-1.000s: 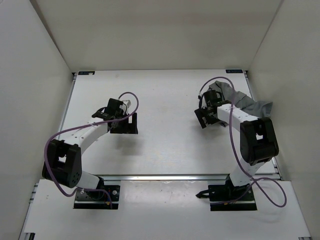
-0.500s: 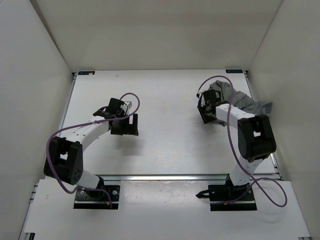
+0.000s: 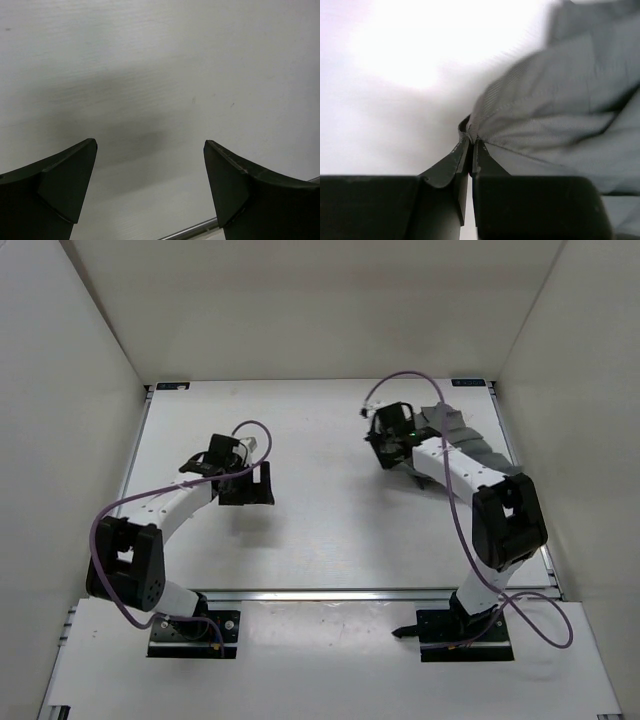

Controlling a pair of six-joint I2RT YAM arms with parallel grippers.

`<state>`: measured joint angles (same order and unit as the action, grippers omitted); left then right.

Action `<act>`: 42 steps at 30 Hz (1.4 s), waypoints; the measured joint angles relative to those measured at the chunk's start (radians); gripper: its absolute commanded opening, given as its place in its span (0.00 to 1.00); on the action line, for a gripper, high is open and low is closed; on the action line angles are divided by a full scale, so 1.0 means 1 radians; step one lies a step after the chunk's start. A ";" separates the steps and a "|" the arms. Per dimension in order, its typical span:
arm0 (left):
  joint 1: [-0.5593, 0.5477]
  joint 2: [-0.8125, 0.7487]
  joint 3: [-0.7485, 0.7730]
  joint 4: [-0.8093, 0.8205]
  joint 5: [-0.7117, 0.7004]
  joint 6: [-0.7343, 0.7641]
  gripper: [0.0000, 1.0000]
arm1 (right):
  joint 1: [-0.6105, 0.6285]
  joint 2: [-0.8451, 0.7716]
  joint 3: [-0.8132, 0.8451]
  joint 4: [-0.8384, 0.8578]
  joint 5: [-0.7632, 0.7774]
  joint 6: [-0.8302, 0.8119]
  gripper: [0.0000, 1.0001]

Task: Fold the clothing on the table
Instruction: Move the skirt to the center of the board

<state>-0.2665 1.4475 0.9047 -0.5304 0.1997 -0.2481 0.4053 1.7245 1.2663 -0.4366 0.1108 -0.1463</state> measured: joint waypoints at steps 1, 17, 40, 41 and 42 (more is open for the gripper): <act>0.009 -0.005 -0.002 0.003 0.002 -0.002 0.99 | 0.053 -0.008 0.024 -0.014 -0.022 0.014 0.00; 0.096 -0.213 0.283 -0.068 -0.190 -0.011 0.99 | 0.132 0.075 0.857 -0.134 -0.352 0.179 0.00; -0.008 0.305 0.444 0.036 -0.137 -0.021 0.98 | -0.298 0.531 0.726 -0.214 -0.367 0.225 0.86; -0.020 0.350 0.488 0.050 -0.138 -0.016 0.98 | -0.301 0.479 0.686 -0.209 -0.360 0.222 0.86; -0.027 0.397 0.537 0.068 -0.140 -0.012 0.98 | -0.300 0.430 0.653 -0.209 -0.355 0.222 0.86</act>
<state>-0.2939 1.8450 1.4418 -0.4622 0.0601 -0.2600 0.1055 2.1544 1.9194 -0.6456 -0.2443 0.0753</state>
